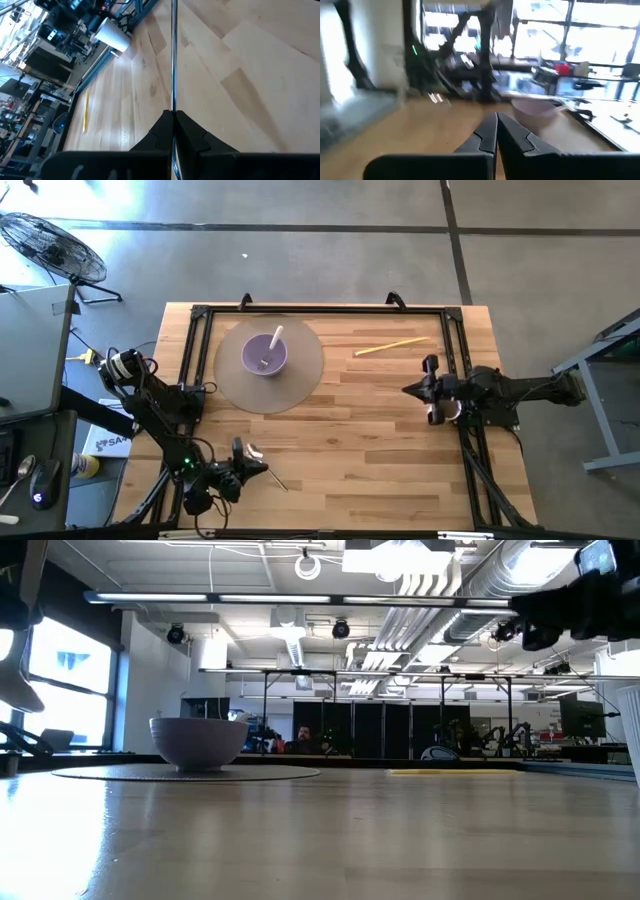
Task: Pick & Place Utensil
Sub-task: Put the silver spoon into the violet bowl on the brown mat
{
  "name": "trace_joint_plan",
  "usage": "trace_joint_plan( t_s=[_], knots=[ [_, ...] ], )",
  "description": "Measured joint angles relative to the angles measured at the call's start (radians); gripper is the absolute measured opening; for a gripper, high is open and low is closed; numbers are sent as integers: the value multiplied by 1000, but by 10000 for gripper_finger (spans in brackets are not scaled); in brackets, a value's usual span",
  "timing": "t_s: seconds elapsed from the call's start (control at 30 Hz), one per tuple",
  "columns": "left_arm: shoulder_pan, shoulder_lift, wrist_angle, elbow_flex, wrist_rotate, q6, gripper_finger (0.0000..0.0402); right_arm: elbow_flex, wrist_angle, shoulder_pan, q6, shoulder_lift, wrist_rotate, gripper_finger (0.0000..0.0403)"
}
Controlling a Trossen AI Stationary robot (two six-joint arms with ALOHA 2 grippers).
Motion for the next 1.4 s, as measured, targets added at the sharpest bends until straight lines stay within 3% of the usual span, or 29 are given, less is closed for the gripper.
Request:
trace_joint_plan(
  t_s=[0.1,0.23,0.4,0.5,0.67,0.77,1.1,1.23,1.4],
  knots=[
    [34,0,6,-3,36,-41,1,0,112,2,136,2,22,5],
    [114,1,117,-61,129,-49,1,-1,258,1,148,19,128,5],
    [181,1,396,-154,160,70,1,-1,408,1,151,124,36,5],
    [204,1,534,-189,187,153,1,-1,568,9,150,255,-68,4],
    [227,-23,565,-197,181,202,1,4,888,87,87,565,-59,4],
    [227,-46,540,-197,157,232,1,66,991,136,39,759,-60,4],
    [241,-193,570,-246,122,403,1,414,988,198,-89,1290,-55,4],
    [294,-353,584,-325,136,423,1,517,965,198,-34,1395,-52,4],
    [426,-547,582,-385,243,515,1,584,880,198,-26,1435,-33,4]
  ],
)
